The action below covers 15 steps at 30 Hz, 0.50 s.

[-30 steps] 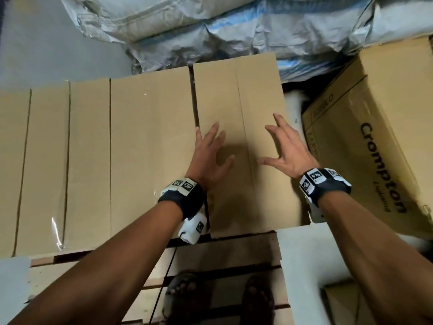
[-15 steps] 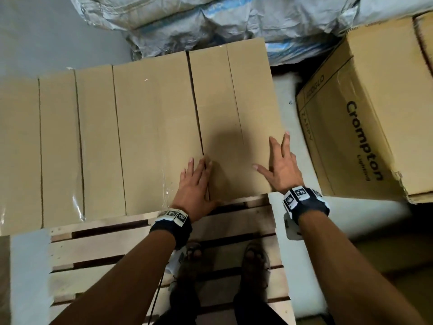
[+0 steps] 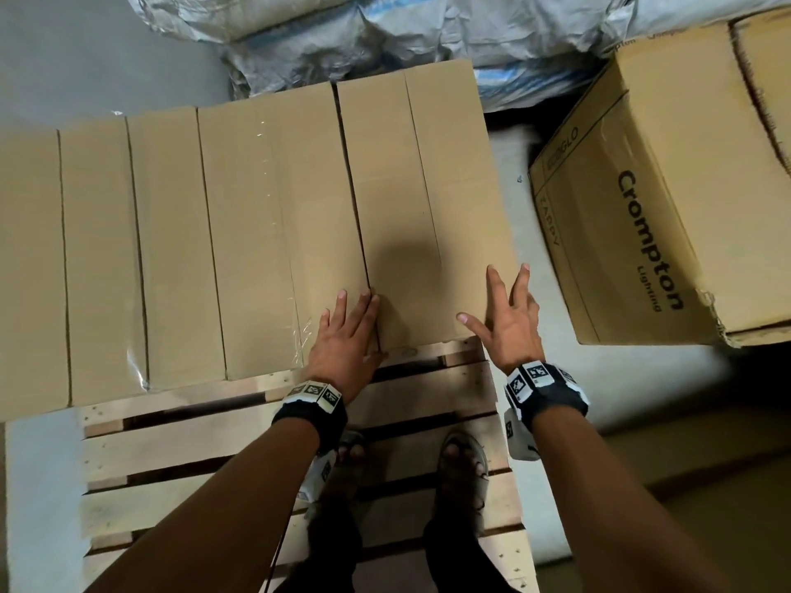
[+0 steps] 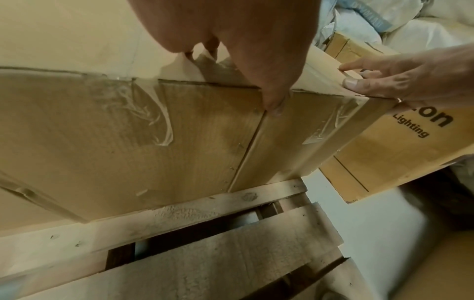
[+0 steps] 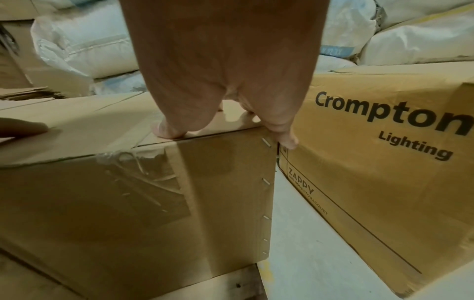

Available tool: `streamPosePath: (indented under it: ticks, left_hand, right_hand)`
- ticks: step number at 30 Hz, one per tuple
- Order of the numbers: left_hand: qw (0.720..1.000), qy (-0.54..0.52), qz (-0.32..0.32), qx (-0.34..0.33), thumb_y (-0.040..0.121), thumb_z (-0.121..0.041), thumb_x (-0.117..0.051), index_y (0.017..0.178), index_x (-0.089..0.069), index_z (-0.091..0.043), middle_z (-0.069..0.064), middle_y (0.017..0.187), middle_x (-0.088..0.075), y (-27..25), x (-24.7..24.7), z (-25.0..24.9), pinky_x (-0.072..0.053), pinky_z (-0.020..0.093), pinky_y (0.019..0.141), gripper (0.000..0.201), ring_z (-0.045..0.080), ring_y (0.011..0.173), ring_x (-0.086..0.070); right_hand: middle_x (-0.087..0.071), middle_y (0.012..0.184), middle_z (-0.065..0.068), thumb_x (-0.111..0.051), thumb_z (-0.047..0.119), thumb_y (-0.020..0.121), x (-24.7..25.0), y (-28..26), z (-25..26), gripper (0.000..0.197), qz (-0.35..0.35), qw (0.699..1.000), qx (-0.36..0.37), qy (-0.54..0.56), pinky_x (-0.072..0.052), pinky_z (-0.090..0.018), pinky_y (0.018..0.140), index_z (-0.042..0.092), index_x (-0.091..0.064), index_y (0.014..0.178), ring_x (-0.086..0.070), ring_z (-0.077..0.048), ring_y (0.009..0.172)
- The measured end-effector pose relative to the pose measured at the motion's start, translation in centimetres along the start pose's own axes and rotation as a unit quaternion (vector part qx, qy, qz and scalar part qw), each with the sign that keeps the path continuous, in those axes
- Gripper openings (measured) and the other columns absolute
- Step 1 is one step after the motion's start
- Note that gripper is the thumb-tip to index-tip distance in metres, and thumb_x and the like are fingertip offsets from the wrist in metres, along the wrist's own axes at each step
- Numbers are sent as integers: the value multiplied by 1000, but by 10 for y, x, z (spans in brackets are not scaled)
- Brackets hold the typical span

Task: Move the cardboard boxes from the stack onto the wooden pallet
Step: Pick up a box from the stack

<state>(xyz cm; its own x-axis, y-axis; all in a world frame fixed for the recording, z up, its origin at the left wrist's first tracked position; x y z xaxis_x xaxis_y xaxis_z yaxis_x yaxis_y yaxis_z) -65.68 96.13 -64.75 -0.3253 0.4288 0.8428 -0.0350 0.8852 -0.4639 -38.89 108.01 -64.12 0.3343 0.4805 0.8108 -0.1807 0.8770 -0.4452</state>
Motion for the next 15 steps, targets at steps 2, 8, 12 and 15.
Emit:
streamPosePath:
  ticks: [2,8,12,15]
  left_hand:
    - [1000,-3,28,10,98,-46,-63,166,9,-30,-10,174,13,-2,11,-5,-4,53,130,100,28,160,16]
    - [986,-52,151,45,100,-34,-61,164,-25,-20,8,167,-32,-19,74,-28,-35,45,121,74,32,152,-33]
    - [979,-66,189,24,100,-35,-63,151,-49,-17,8,153,-53,-62,131,-47,-42,39,114,55,31,137,-52]
    - [982,-76,173,6,103,-28,-60,151,-51,-17,10,151,-53,-100,180,-63,-39,37,113,50,32,137,-51]
  right_hand:
    - [20,172,-18,-51,68,98,1,-2,7,90,12,998,-16,-56,-20,-71,119,35,-5,167,-6,-53,155]
    - [-18,170,-12,-58,28,102,26,-45,33,49,89,993,18,-75,-44,-52,116,24,-43,149,-37,-43,147]
    - [-47,160,-2,-55,20,102,68,-107,61,46,132,989,45,-47,-53,-42,108,25,-56,147,-58,-26,135]
    - [-67,134,-9,-59,17,98,106,-158,85,37,120,993,21,-4,-57,-45,97,22,-65,133,-67,-35,116]
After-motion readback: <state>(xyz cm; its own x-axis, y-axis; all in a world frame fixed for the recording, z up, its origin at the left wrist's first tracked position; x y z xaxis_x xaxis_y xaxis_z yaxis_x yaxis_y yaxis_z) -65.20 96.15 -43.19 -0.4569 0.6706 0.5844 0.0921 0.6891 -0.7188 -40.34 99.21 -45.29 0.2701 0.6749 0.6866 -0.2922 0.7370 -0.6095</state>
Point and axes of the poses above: each hand's wrist, its own y-axis towards the middle knuckle, its own x-axis out of the back of the hand, z = x × y, the point moved 1 cm from there along y, towards the middle knuckle
